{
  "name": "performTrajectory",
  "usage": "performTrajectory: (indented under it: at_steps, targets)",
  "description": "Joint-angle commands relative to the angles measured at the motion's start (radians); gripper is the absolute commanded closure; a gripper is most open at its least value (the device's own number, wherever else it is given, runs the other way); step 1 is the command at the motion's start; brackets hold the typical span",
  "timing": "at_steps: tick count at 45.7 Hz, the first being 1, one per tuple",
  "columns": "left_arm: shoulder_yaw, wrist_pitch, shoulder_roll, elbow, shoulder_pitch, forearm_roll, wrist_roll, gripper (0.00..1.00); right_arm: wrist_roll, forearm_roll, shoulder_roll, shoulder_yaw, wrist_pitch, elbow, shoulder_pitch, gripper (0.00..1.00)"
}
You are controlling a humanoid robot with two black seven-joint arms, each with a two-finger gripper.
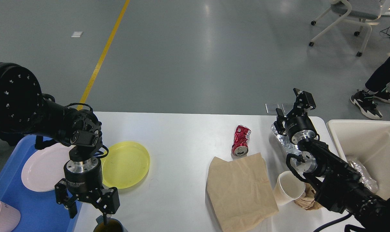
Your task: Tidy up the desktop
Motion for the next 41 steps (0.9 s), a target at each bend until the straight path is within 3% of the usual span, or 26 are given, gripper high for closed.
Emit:
performTrajectory:
  at_steps: [1,24,27,31,38,41]
  targets:
    - [0.003,0.0,0.005,0.008,0.027,0.001,0.0,0.04,0.0,0.0,0.0,0.0,0.0,0.001,0.0,0.0]
    - [-0.012,0.0,-0.038,0.161,0.194,-0.002,-0.001,0.06,0.0,0.0,0.0,0.0,0.0,0.001,0.0,0.0]
    - [-0.012,0.0,-0.039,0.172,0.209,-0.004,-0.003,0.14,0.0,0.0,0.0,0.0,0.0,0.001,0.0,0.0]
    - [-0.014,0.0,-0.039,0.174,0.218,-0.005,-0.003,0.34,0.0,0.0,0.0,0.0,0.0,0.001,0.0,0.0]
    - [-0.015,0.0,-0.039,0.178,0.229,-0.01,-0.003,0.51,0.0,0.0,0.0,0.0,0.0,0.001,0.0,0.0]
    - [-0.015,0.0,-0.039,0.178,0.232,-0.012,-0.003,0.64,0.0,0.0,0.0,0.0,0.0,0.001,0.0,0.0]
